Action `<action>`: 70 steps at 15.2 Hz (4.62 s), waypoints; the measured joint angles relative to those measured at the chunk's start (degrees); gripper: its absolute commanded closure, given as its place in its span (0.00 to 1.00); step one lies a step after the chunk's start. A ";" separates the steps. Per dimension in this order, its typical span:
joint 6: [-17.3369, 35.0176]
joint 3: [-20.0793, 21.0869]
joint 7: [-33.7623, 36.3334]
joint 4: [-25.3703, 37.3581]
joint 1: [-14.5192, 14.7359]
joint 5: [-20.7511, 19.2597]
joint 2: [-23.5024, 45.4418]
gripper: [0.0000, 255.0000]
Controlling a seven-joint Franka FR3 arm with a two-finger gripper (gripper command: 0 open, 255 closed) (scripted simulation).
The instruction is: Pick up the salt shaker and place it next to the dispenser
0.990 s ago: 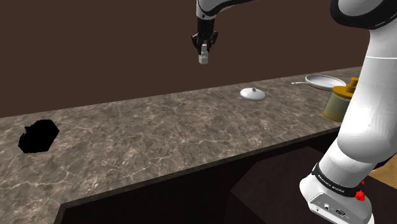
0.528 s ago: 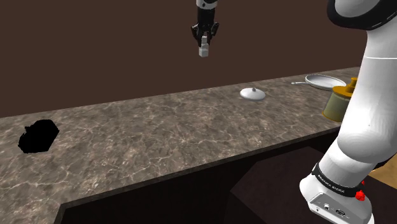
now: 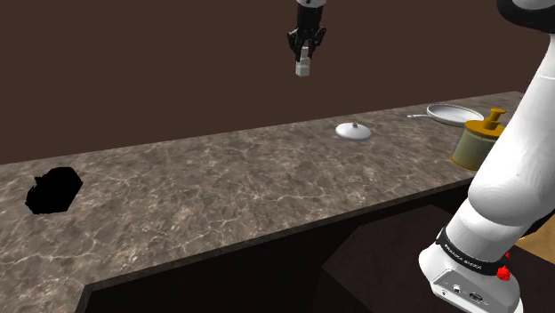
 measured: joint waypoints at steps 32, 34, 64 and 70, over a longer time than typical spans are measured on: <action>5.12 -26.81 -40.59 -31.12 -14.15 3.98 -30.38 1.00; 4.58 -28.84 -43.33 -30.89 -14.90 3.78 -30.91 1.00; 12.45 -51.60 -70.35 -29.33 -17.30 8.91 -21.65 1.00; 17.10 -52.47 -71.26 -33.48 -17.21 9.37 -21.00 1.00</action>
